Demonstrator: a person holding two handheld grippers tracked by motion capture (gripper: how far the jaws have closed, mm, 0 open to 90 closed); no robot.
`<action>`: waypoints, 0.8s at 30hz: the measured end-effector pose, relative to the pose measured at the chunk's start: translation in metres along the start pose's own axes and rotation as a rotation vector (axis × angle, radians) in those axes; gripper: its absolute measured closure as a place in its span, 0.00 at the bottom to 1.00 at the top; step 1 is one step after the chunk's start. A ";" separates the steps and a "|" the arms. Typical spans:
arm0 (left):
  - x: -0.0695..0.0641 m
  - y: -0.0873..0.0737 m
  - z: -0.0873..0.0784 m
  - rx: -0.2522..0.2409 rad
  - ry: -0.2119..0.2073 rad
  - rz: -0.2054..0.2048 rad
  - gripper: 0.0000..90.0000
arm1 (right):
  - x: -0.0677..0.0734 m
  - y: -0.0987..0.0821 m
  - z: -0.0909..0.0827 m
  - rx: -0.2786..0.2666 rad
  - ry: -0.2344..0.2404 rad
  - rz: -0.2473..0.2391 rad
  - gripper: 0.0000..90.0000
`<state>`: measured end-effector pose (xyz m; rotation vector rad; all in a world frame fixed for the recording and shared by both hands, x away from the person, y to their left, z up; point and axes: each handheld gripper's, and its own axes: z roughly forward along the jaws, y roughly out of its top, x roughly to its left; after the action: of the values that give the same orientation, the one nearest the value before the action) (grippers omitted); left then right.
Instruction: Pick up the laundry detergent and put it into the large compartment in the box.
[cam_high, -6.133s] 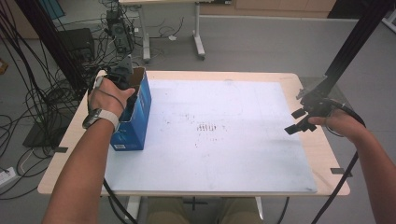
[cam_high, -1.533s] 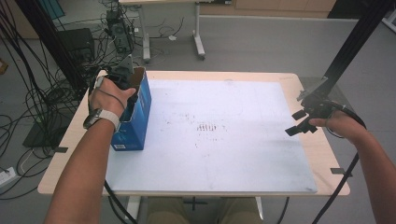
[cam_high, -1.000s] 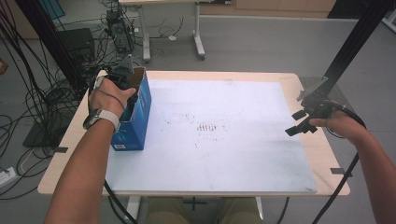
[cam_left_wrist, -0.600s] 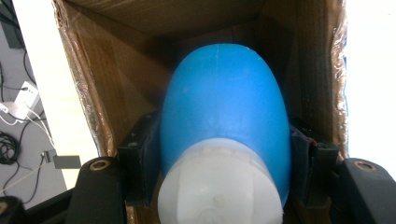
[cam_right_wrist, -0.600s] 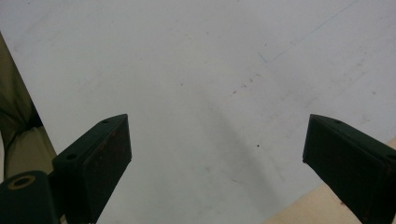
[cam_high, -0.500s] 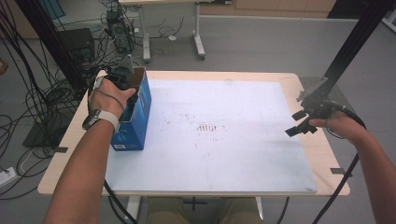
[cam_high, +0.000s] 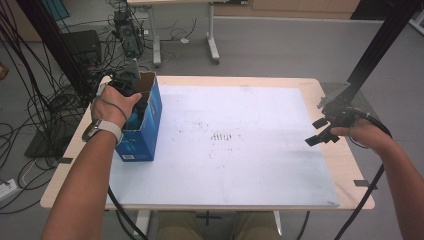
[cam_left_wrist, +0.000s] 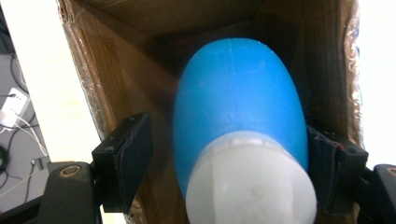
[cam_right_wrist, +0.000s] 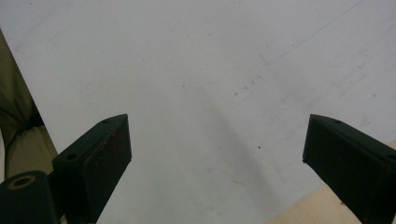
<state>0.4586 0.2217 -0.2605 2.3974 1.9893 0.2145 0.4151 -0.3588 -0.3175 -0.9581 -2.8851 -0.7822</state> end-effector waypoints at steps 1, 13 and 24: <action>0.000 0.000 0.000 0.001 0.000 -0.002 0.27 | 0.000 0.000 0.000 0.002 0.000 0.000 0.08; 0.003 -0.003 -0.019 -0.022 -0.039 -0.008 0.16 | 0.003 0.004 0.001 0.002 0.003 -0.010 0.08; 0.005 -0.009 -0.043 -0.074 -0.091 0.014 0.11 | 0.005 0.001 -0.003 0.001 -0.003 -0.008 0.08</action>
<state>0.4460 0.2253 -0.2180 2.3333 1.8921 0.1730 0.4115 -0.3567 -0.3135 -0.9492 -2.8929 -0.7801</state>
